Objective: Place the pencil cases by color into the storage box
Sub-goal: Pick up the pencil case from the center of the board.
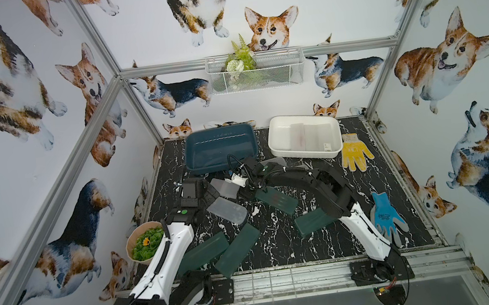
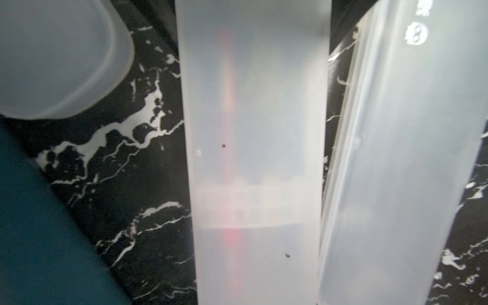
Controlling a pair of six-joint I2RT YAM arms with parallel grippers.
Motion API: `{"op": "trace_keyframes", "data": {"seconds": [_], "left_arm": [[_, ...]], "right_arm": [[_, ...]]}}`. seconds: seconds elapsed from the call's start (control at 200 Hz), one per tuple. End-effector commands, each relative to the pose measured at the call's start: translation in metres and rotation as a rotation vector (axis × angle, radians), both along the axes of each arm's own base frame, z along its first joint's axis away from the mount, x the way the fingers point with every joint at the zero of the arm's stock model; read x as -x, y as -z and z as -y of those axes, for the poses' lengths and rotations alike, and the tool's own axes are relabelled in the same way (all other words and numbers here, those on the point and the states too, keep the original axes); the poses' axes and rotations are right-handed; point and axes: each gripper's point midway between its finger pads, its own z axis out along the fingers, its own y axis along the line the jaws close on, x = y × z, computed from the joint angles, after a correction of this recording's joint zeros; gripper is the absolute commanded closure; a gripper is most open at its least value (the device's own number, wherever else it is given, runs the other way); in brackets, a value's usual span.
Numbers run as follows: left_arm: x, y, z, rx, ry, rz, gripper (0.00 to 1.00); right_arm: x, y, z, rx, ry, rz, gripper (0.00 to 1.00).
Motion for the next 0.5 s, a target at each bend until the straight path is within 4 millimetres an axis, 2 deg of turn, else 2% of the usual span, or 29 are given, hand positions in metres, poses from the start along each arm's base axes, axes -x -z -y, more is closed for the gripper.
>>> {"op": "trace_keyframes", "data": {"seconds": [0.0,0.28,0.496], "left_arm": [[0.0,-0.005,-0.003,-0.001,-0.02,0.014,0.0],[-0.003,-0.012,-0.003,0.004,-0.019,0.052,0.0],[-0.014,-0.03,-0.005,-0.013,-0.02,0.116,0.0]], "right_arm": [[0.006,-0.025,-0.008,-0.056,-0.02,0.032,0.54],[0.016,-0.055,-0.006,-0.116,-0.007,0.046,0.55],[0.028,-0.086,0.003,-0.177,0.02,0.045,0.56]]}}
